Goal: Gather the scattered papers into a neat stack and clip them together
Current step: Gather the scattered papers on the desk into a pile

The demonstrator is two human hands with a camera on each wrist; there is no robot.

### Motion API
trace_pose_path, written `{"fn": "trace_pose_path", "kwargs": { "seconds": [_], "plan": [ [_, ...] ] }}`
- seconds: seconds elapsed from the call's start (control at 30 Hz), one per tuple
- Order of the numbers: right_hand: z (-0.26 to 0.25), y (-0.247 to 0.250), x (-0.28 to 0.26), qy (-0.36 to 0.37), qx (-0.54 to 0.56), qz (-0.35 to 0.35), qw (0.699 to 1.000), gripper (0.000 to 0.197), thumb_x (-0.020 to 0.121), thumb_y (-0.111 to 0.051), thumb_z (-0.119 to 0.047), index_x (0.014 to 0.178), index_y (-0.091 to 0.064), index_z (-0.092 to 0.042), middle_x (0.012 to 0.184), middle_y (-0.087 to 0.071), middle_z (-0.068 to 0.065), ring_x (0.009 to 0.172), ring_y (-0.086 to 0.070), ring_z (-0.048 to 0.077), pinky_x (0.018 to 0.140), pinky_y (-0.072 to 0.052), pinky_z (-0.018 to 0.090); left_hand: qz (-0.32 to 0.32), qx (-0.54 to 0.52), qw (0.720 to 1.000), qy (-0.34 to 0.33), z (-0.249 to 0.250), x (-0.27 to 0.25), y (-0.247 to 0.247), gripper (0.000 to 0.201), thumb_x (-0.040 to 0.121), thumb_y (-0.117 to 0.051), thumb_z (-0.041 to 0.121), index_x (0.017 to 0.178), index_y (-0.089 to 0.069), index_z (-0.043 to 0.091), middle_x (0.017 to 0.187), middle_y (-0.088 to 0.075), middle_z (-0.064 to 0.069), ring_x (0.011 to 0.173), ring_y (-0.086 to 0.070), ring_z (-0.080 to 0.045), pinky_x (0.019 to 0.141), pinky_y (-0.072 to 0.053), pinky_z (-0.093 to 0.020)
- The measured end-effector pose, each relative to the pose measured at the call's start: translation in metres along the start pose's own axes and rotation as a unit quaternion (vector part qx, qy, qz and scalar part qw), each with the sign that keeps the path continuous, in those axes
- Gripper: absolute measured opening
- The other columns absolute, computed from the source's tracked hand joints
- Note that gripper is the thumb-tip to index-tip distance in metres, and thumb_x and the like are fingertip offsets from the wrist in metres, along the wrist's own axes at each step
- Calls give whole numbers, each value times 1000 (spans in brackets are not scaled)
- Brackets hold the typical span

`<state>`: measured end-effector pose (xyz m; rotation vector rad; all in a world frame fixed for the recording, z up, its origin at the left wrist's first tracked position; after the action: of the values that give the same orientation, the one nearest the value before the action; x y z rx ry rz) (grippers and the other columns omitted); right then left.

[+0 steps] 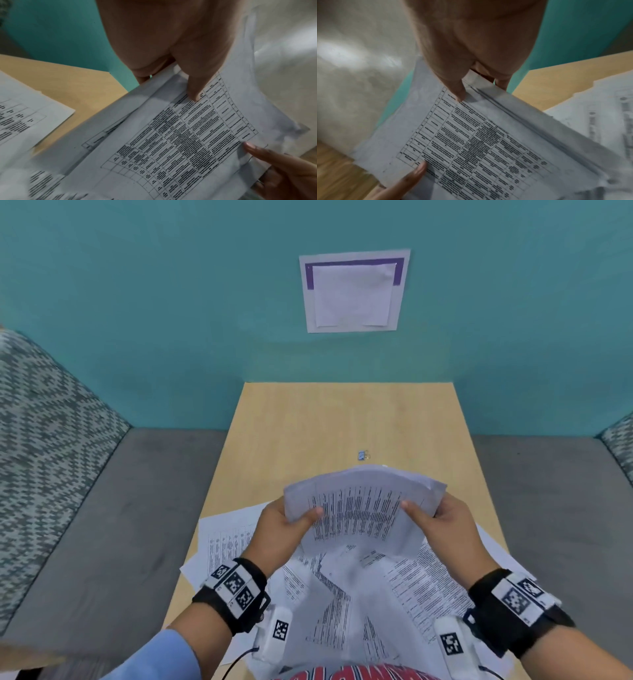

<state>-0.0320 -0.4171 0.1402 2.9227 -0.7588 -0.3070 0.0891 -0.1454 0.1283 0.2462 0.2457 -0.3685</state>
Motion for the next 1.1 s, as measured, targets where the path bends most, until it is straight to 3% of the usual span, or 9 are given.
{"fn": "trace_pose_path", "kwargs": {
  "seconds": [0.17, 0.37, 0.47, 0.57, 0.63, 0.73, 0.83, 0.93, 1.1],
  "plan": [
    [-31, 3, -1, 84, 6, -6, 996, 27, 88, -82, -8, 110, -76, -23, 107, -80, -6, 95, -75, 6, 83, -61, 21, 3, -16, 998, -59, 23, -3, 13, 40, 86, -87, 15, 123, -73, 21, 115, -81, 4, 107, -76, -8, 90, -60, -24],
    [-3, -2, 4, 21, -17, -22, 999, 16, 89, -81, -10, 100, -80, -21, 101, -83, 1, 101, -78, 24, 94, -61, 44, 11, 160, 970, -181, 72, -10, 22, 27, 89, -85, 24, 113, -73, 32, 107, -78, 19, 108, -71, -2, 96, -55, -29],
    [-23, -14, 1, 68, -65, -59, 994, 14, 91, -79, -10, 93, -81, -23, 95, -81, -3, 95, -74, 20, 89, -55, 42, -53, 341, 914, -214, 101, -17, 1, 26, 91, -78, 42, 117, -73, 38, 110, -77, 23, 107, -70, 3, 95, -56, -31],
    [-50, -32, -11, 102, -95, -105, 985, 27, 90, -78, -4, 89, -82, -31, 93, -80, -9, 94, -73, 12, 90, -54, 32, -102, 503, 824, -240, 109, -27, -30, 29, 93, -66, 52, 121, -67, 46, 109, -76, 18, 99, -70, -8, 75, -52, -30],
    [-60, -39, -18, 111, -98, -125, 981, 27, 88, -78, -5, 89, -82, -31, 93, -81, -9, 93, -74, 13, 88, -55, 31, -122, 526, 806, -244, 108, -33, -44, 17, 96, -62, 46, 112, -68, 45, 97, -76, 12, 90, -69, -15, 64, -42, -30],
    [-62, -20, -20, 122, -109, -75, 984, 14, 85, -86, -22, 96, -78, -28, 98, -79, -8, 97, -73, 12, 92, -55, 31, -112, 484, 845, -200, 104, -27, -29, 18, 99, -64, 40, 82, -67, 41, 66, -62, 8, 64, -57, -14, 55, -33, -29],
    [-31, 36, -12, 74, -133, 46, 987, 63, 67, -92, -46, 121, -66, -26, 120, -70, -15, 113, -66, 4, 105, -50, 34, -74, 334, 931, -130, 92, -15, 16, 40, 95, -75, 43, 62, -57, 28, 53, -49, 10, 53, -40, -10, 57, -33, -31],
    [17, 58, -7, -40, -19, 16, 999, 100, 47, -97, -64, 133, -59, -31, 132, -66, -14, 125, -62, 0, 112, -48, 45, -57, 144, 986, -65, 86, -18, 43, 26, 93, -80, 36, 86, -80, 11, 82, -82, -3, 71, -68, -13, 75, -55, -34],
    [7, 36, -2, -33, 65, -58, 996, 89, 51, -100, -42, 130, -60, -37, 131, -68, -10, 126, -64, 13, 105, -50, 42, -4, -22, 998, -65, 76, -23, 61, 14, 87, -79, 19, 99, -85, 13, 107, -84, -5, 101, -80, -22, 97, -60, -42]
  ]
}}
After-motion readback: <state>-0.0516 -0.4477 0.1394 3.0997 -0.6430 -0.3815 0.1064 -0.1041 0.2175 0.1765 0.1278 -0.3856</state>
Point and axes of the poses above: each hand's wrist, its own x-axis towards the middle knuckle, its own y-axis out of the back of the hand, z = x × y, the point moved 9 cm from there along x, towards the middle knuckle
